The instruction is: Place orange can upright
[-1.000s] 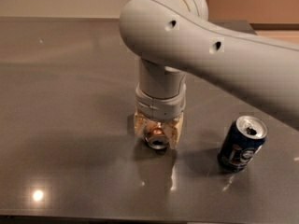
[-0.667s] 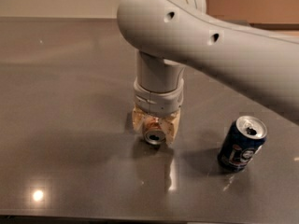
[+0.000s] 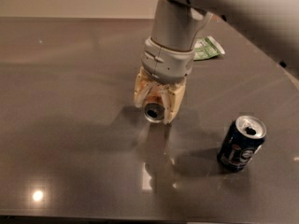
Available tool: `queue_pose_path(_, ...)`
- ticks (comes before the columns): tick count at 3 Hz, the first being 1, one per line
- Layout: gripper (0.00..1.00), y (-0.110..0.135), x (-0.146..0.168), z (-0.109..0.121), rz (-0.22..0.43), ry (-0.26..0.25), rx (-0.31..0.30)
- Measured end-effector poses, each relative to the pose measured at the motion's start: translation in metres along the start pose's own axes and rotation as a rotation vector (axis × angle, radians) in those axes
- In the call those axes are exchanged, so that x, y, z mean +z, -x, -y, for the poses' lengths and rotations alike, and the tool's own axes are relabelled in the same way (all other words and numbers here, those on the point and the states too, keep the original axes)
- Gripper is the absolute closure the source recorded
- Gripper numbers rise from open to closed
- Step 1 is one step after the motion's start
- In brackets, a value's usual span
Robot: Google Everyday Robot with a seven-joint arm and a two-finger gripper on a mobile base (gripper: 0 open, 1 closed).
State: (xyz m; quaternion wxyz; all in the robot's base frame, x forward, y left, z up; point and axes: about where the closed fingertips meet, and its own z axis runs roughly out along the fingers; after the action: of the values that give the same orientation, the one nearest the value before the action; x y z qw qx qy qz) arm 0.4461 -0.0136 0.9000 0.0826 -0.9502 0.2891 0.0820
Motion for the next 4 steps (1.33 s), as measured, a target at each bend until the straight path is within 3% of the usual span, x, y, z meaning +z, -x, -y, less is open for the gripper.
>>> queue_pose_path(1,1.0,-0.01,-0.043,0.03,0.179,-0.131,0.18)
queue_pose_path(2,1.0,-0.024,-0.065,0.039,0.312,-0.2,0.358)
queue_pose_path(4,1.0,-0.059,-0.08,0.033,0.51,-0.222,0.711)
